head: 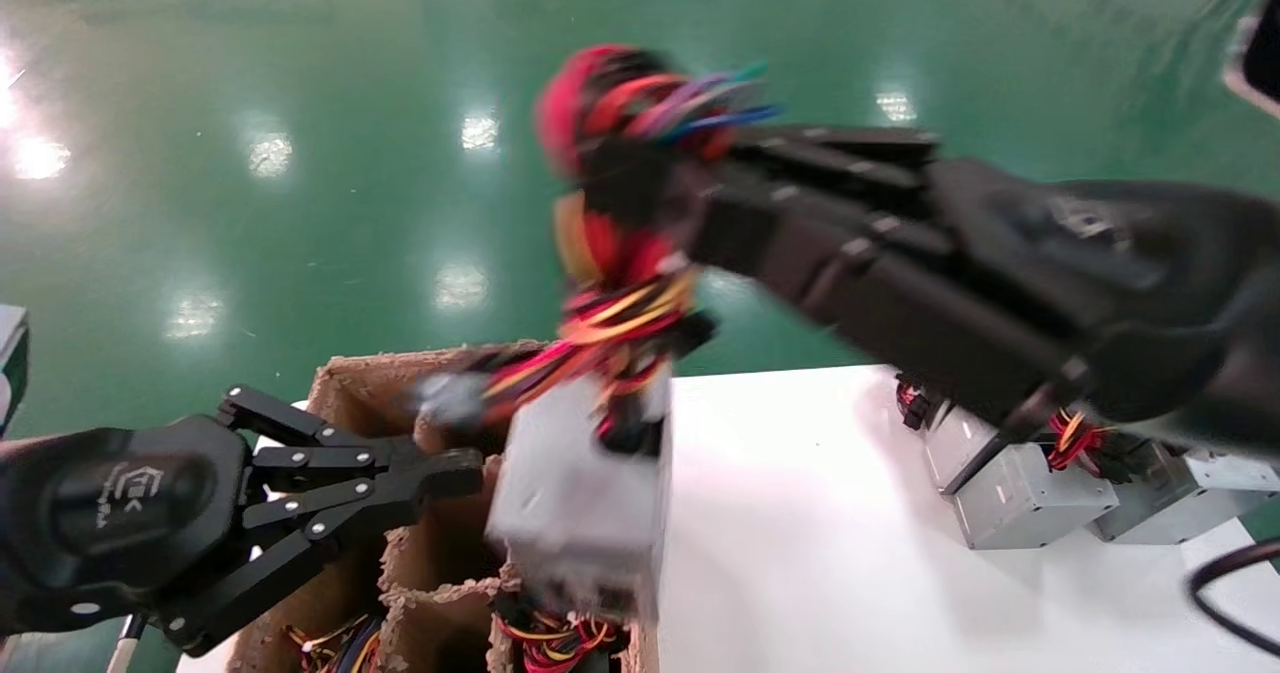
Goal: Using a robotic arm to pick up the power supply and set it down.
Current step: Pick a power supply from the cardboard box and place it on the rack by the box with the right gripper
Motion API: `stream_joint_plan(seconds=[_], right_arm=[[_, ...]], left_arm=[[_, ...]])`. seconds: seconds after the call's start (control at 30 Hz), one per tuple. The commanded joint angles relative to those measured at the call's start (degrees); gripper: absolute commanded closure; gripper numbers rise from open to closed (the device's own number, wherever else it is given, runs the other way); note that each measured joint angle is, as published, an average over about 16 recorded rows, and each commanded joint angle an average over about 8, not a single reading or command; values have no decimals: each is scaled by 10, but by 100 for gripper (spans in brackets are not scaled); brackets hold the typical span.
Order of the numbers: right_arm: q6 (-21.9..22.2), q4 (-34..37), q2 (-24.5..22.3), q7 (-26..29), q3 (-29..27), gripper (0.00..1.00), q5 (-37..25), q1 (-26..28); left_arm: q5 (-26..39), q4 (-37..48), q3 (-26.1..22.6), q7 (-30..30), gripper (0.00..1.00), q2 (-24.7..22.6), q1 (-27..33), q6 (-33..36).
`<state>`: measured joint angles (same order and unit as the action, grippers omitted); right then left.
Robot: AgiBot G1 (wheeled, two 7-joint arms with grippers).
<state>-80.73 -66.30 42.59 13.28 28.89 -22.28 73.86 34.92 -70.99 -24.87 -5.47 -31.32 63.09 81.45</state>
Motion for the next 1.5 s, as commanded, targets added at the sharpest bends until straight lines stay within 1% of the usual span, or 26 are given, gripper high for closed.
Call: stream_joint_plan(seconds=[0.03,0.23,0.43,0.53,0.63,0.87,1.1,1.3,1.5], right_arm=[[12,-7,-22,2,-7,100,2,-10],[55,0,-80,-10,-34,100,21,-59],[110,5,-117,-26,-53,100,28,-93],[154,0,-126,-36,-57,100,20,-106],[209,-14,-127,-45,-59,100,9,-117],[338,-57,-106,-54,-51,100,-16,-136],[438,-63,-65,-50,-29,100,-42,-140],[505,-51,-23,-53,-14,100,-55,-151],[550,-22,17,-64,-13,100,-56,-168]], left_arm=[[0,0,0,0,100,0,0,0],[0,0,0,0,100,0,0,0],[0,0,0,0,100,0,0,0],[0,0,0,0,100,0,0,0],[0,0,0,0,100,0,0,0],[0,0,0,0,100,0,0,0],[0,0,0,0,100,0,0,0],[0,0,0,0,100,0,0,0],[0,0,0,0,100,0,0,0]])
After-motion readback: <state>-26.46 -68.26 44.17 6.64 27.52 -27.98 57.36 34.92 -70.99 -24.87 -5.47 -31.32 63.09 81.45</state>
